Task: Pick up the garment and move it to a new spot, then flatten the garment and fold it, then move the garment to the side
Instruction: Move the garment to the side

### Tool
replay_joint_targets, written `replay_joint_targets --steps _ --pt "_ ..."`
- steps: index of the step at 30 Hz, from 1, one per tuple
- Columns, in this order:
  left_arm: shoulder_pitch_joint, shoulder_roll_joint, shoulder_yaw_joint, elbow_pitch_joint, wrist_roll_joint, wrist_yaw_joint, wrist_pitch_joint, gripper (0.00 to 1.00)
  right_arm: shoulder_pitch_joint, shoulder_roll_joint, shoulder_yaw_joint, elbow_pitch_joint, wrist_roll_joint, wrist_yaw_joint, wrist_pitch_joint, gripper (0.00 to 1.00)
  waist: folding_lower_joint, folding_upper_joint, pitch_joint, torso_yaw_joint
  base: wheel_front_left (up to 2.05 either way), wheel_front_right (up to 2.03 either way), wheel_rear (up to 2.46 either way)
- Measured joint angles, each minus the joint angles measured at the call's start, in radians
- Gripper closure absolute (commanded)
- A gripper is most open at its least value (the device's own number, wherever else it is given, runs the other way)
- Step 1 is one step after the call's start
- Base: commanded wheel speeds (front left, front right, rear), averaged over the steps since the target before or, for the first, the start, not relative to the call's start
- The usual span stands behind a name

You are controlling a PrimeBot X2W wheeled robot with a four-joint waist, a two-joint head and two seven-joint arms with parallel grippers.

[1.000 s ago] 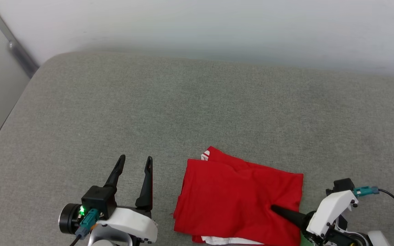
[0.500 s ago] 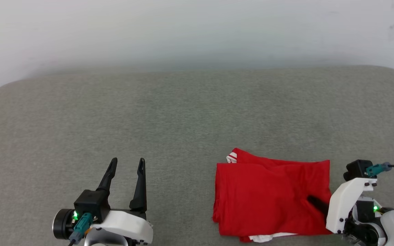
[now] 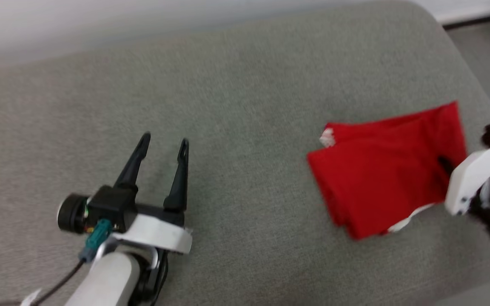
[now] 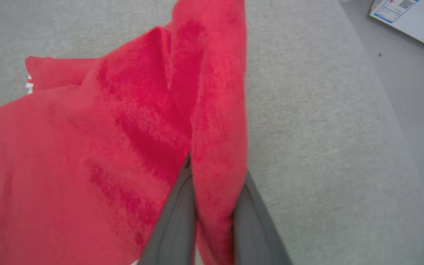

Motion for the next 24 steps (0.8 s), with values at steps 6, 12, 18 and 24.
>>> replay_joint_targets --steps 6,12,18,24 --pt "-0.142 -0.004 -0.010 -0.049 0.027 -0.022 0.018 0.00 -0.108 -0.066 -0.168 0.040 -0.129 0.000 -0.066 1.00 0.0001 0.0000 0.150 -0.017 0.00 0.00 0.00" --pt "-0.218 -0.002 -0.009 -0.069 0.043 -0.028 0.025 0.00 -0.191 -0.094 -0.328 0.053 -0.261 0.000 -0.120 1.00 0.0001 0.0000 0.270 0.005 0.00 0.00 0.00" --pt "-0.229 0.005 -0.009 -0.073 0.045 -0.028 0.026 0.00 -0.222 -0.051 -0.459 0.089 -0.373 0.000 -0.197 0.34 0.0002 0.0000 0.345 0.036 0.00 0.00 0.00" --pt "-0.231 0.015 -0.009 -0.059 0.044 -0.031 0.025 0.00 -0.223 0.013 -0.578 0.148 -0.457 0.000 -0.241 0.00 0.0001 0.0000 0.350 0.051 0.00 0.00 0.00"
